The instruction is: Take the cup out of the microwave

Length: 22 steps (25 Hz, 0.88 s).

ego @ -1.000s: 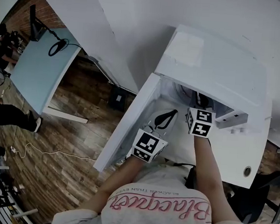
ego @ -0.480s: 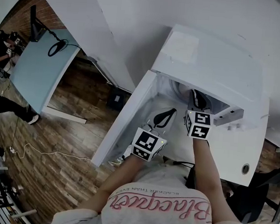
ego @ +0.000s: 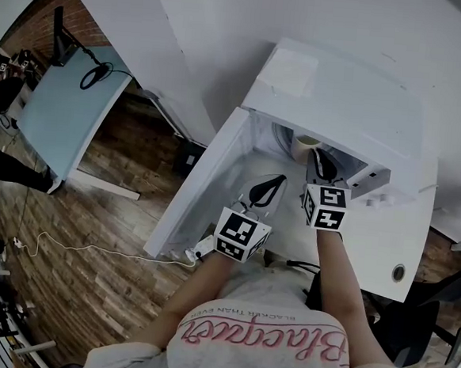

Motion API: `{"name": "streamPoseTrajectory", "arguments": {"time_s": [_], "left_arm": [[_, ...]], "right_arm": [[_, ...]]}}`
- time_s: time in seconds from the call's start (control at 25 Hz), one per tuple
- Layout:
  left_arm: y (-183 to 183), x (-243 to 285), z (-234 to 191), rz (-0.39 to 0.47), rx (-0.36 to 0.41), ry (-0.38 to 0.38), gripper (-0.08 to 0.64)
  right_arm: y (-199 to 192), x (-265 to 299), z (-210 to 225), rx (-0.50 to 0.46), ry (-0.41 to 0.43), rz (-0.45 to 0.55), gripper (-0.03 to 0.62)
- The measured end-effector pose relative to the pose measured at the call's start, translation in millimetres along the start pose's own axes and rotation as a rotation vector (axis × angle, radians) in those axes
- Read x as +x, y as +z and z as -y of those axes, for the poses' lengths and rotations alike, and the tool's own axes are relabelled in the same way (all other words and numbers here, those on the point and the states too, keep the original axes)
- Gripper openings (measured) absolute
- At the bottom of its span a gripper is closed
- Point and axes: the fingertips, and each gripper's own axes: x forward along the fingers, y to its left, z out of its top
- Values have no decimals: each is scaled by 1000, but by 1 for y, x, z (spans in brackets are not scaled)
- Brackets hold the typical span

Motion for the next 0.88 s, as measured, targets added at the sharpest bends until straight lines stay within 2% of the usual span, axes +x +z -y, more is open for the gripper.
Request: {"name": "streamPoseTrajectory", "arguments": {"time_s": [0.56,0.88], "left_arm": [[9,-7,28,16,-12,34,5],[15,-5,39,16,-9,26,5]], "right_arm": [[4,-45,-3,-33,75,-14,54],[14,-67,0,-9,113,-8,54]]}}
